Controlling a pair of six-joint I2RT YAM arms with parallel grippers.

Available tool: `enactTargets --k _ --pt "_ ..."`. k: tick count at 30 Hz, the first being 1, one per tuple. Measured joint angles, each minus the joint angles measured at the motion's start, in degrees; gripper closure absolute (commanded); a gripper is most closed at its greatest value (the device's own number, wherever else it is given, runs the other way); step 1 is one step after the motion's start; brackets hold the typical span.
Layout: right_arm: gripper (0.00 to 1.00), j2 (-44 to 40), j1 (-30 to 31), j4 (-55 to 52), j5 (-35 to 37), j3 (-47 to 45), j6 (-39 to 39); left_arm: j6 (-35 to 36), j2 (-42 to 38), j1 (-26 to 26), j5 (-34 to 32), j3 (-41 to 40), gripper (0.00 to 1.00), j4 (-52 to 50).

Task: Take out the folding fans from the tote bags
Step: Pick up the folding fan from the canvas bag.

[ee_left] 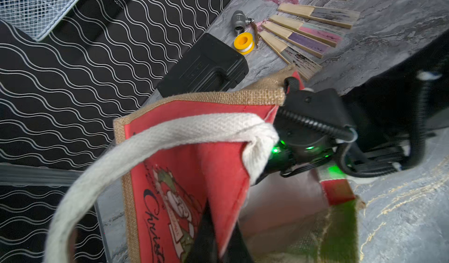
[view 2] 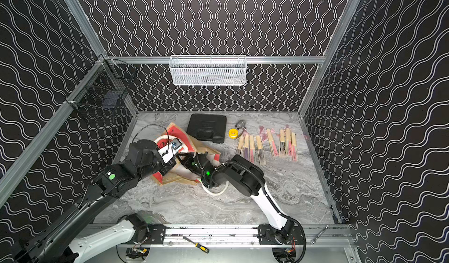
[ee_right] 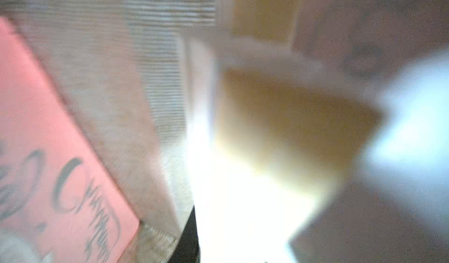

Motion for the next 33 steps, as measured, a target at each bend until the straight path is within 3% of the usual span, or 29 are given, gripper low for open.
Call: enactTargets --k 6,12,19,33 --pt "0.88 -6.34 2.91 -0.48 0.42 -5.25 -7.48 -2.29 2.54 0.02 -4.44 2.97 1.00 -1.51" --pt "0.89 -10.95 6.08 -0.55 2.78 -9.35 -20.37 -3.80 2.71 0.04 -7.10 6.03 1.00 -4.33" --pt "0.88 -17.64 9.84 0.15 6.58 -16.57 -37.05 -4.00 2.54 0.04 -8.07 7.37 1.00 -6.10" --pt "0.87 -26.60 12.61 6.75 14.45 -27.04 -59.47 -4.00 3.13 0.04 -11.26 8.57 1.00 -6.84"
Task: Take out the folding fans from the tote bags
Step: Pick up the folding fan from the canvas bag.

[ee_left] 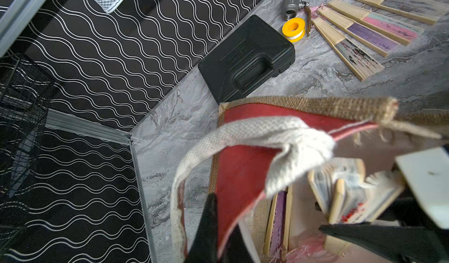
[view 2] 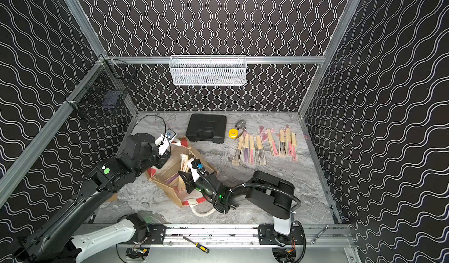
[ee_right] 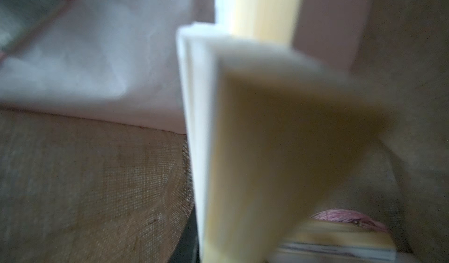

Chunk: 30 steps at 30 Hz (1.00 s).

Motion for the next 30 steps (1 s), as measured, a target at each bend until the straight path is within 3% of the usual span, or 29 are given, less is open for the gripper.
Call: enactTargets --k 6,13,17,19,30 --pt "0.82 -6.12 0.02 0.11 3.85 -3.98 -2.34 0.07 0.02 0.00 -0.55 0.15 1.00 0.02" --pt "0.75 -8.26 0.07 -0.83 6.16 -5.92 1.20 0.42 -0.04 0.00 -0.37 -0.44 1.00 0.31" --pt "0.56 -7.41 0.07 -1.05 7.15 -6.27 4.37 0.42 -0.04 -0.04 -0.22 -0.44 1.00 0.22" --pt "0.52 -6.71 0.07 -1.31 7.23 -6.75 5.46 0.42 -0.22 -0.02 0.07 -0.44 1.00 0.15" --pt "0.54 -6.36 0.00 -2.89 7.98 -7.43 8.17 0.44 -1.38 -0.04 1.25 -1.66 1.00 0.46"
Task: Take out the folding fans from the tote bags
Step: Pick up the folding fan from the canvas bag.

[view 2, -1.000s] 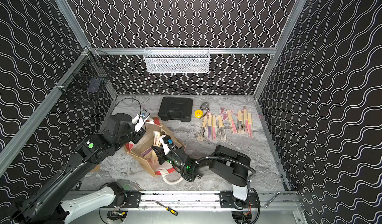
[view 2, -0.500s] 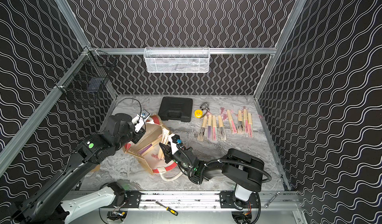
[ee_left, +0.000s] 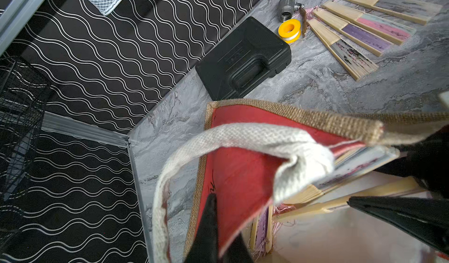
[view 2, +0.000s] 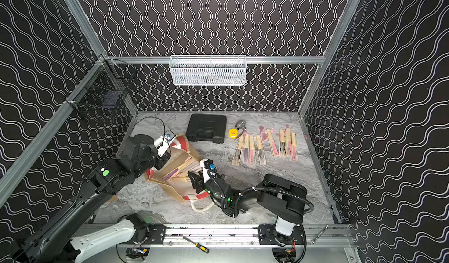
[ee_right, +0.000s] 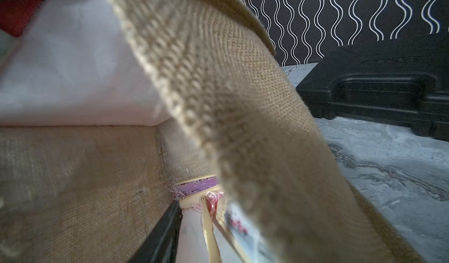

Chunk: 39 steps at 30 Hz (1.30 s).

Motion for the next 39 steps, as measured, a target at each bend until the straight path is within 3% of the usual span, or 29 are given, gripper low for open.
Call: enactTargets --k 10,14,21,27,34,39 --pt "0.88 -1.77 -0.04 -4.37 0.15 0.44 1.73 0.00 -0.61 0.00 0.28 -0.74 1.00 0.35" --pt "0.95 -1.81 -0.22 -4.31 -0.24 -0.28 2.34 0.00 -0.72 0.00 0.61 -1.05 1.00 0.39" --pt "0.97 -4.57 -0.42 -5.33 -1.64 -0.24 2.05 0.00 -0.07 0.00 0.85 -0.92 1.00 0.39" --pt "0.97 -12.98 -0.44 -10.71 -4.22 2.01 1.62 0.00 1.60 0.00 0.09 2.16 1.00 -0.72" --pt "0.98 -24.94 -0.46 -27.76 -10.08 5.57 -0.04 0.04 3.78 0.00 -2.67 7.34 1.00 -3.69" --pt "0.97 -34.36 -0.46 -46.07 -14.47 7.98 -2.89 1.31 5.42 0.00 -6.78 8.72 1.00 -4.37"
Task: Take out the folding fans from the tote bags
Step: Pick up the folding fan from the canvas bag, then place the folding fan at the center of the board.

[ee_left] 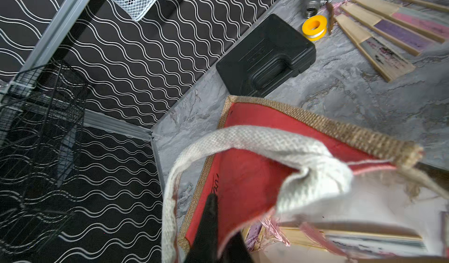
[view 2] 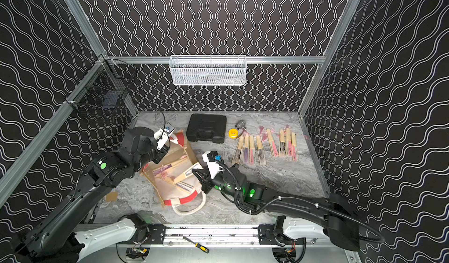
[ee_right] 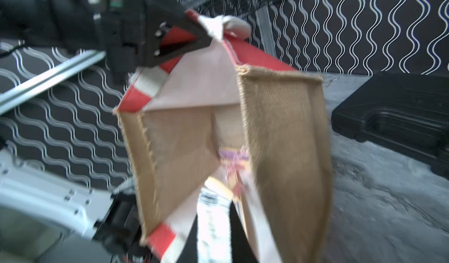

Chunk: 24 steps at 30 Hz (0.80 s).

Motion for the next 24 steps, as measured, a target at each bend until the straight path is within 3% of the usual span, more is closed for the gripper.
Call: enactTargets --k 13,24 --pt "0.97 -18.88 0.00 -35.89 -3.21 9.53 -2.23 0.22 -0.09 0.00 -5.18 -3.72 1.00 0.24" --pt "0.97 -26.34 0.00 -52.59 6.78 12.76 -1.03 0.00 -0.87 0.00 -4.81 -6.12 1.00 2.14"
